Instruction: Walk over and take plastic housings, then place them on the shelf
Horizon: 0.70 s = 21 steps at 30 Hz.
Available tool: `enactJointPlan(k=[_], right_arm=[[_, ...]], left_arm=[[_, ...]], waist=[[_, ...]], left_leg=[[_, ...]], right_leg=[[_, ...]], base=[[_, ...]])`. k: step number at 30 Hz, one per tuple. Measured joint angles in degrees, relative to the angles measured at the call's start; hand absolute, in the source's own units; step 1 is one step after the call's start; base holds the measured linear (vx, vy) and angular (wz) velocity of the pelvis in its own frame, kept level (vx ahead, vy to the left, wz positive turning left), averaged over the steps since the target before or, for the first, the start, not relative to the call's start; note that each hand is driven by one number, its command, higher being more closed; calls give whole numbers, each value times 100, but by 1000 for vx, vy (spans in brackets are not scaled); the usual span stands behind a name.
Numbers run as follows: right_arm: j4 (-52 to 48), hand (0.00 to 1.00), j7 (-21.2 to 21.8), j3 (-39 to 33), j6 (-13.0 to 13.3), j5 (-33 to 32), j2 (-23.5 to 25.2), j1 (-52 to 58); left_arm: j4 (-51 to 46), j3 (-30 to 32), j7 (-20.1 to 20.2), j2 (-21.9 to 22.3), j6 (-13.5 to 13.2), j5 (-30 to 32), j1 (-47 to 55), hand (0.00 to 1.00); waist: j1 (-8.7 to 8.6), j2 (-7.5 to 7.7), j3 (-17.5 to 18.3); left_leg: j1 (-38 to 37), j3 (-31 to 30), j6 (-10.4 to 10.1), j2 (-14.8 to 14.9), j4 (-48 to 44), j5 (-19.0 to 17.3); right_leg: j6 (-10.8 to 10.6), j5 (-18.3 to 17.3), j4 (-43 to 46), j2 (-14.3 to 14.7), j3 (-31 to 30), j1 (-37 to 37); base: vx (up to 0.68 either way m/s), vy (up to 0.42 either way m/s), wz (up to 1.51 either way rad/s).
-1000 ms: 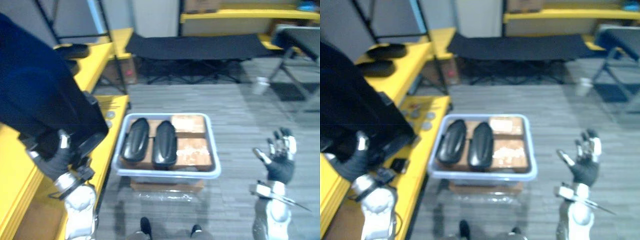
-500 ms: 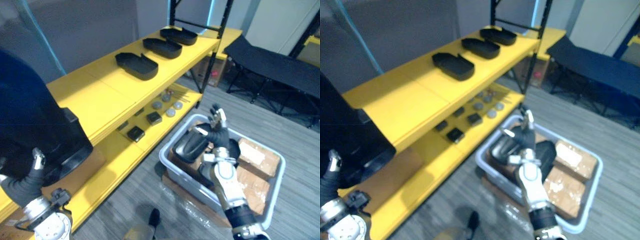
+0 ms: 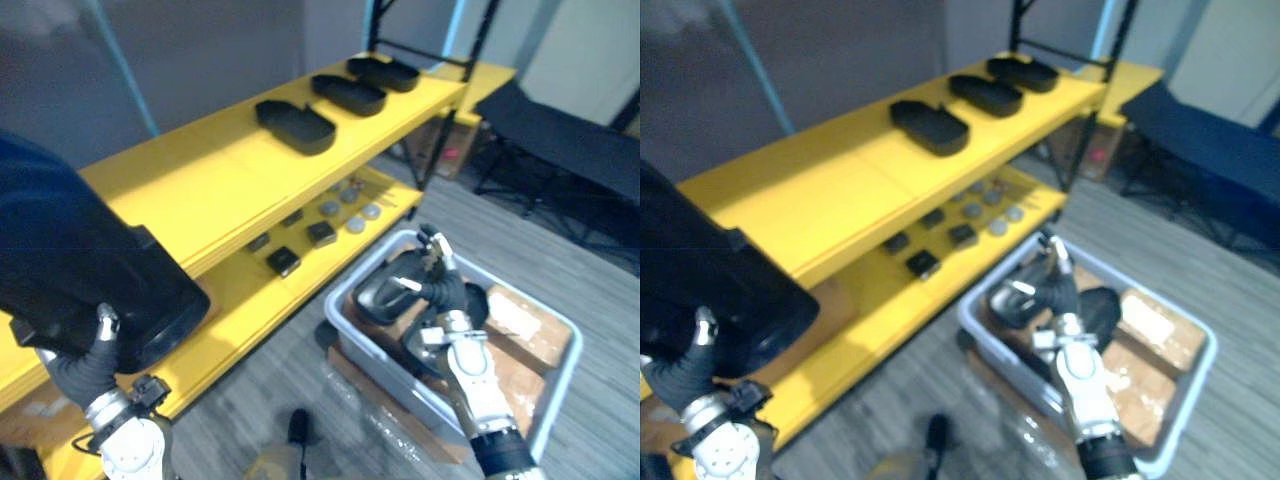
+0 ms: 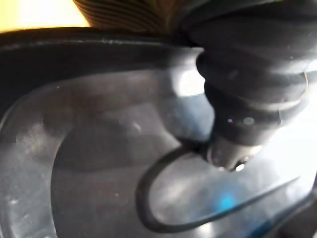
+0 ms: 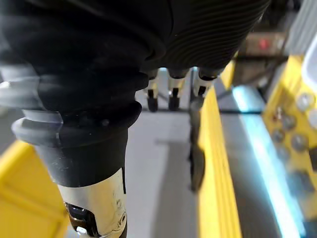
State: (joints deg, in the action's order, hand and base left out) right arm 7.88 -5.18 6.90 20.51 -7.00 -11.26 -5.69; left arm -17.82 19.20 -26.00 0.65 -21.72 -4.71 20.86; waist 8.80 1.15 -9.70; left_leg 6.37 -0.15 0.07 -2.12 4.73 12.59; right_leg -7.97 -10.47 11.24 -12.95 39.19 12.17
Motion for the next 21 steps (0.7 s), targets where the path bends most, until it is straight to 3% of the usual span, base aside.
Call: enactJointPlan(k=[5, 6, 8, 11, 14, 21], right_arm=[[-181, 0, -261, -174, 287, 379, -48, -19], [-195, 0, -299, -212, 348, 469, -78, -66], [-199, 0, -434, -387, 570, 811, -340, -731], [-196, 0, -513, -446, 749, 1107, -617, -1746], [-221, 0, -577, -442, 849, 1393, -710, -2011], [-220, 0, -726, -377, 990, 1698, -916, -2018]], left_arm=[[0, -304, 504, -373, -182, 69, -394, 100], [-2, -323, 529, -465, -206, 80, -499, 100], [-1, -266, 581, -719, -278, 79, -983, 100], [-5, -159, 480, -770, -333, 78, -1345, 100], [5, -253, 397, -878, -333, 79, -1644, 100], [442, -458, -25, -1139, -377, 100, -2609, 100]], waist=[[-231, 24, -337], [-248, 20, -408], [-324, -73, -899], [-322, -143, -1323], [-382, -148, -1611], [-551, -213, -1760]], left_leg=[[229, -153, -6, -199, -3, 14], [299, -144, -14, -197, -4, 42], [632, -69, -47, -88, -226, 152], [985, 279, -71, 138, -431, 156], [1047, 381, -83, 176, -437, 180], [1238, 211, -93, 16, -440, 221]], right_leg=[[331, -530, 838, -212, -1127, -593], [295, -589, 900, -218, -1180, -690], [148, -707, 1109, -180, -1486, -1134], [152, -700, 1415, -98, -2013, -1812], [154, -700, 1592, -100, -2121, -2028], [156, -855, 1814, -243, -1938, -2187]], base=[[-31, 23, 28], [-85, -44, 7], [-154, -63, -23], [-124, -34, -71], [-59, -61, -26], [38, -57, 17]])
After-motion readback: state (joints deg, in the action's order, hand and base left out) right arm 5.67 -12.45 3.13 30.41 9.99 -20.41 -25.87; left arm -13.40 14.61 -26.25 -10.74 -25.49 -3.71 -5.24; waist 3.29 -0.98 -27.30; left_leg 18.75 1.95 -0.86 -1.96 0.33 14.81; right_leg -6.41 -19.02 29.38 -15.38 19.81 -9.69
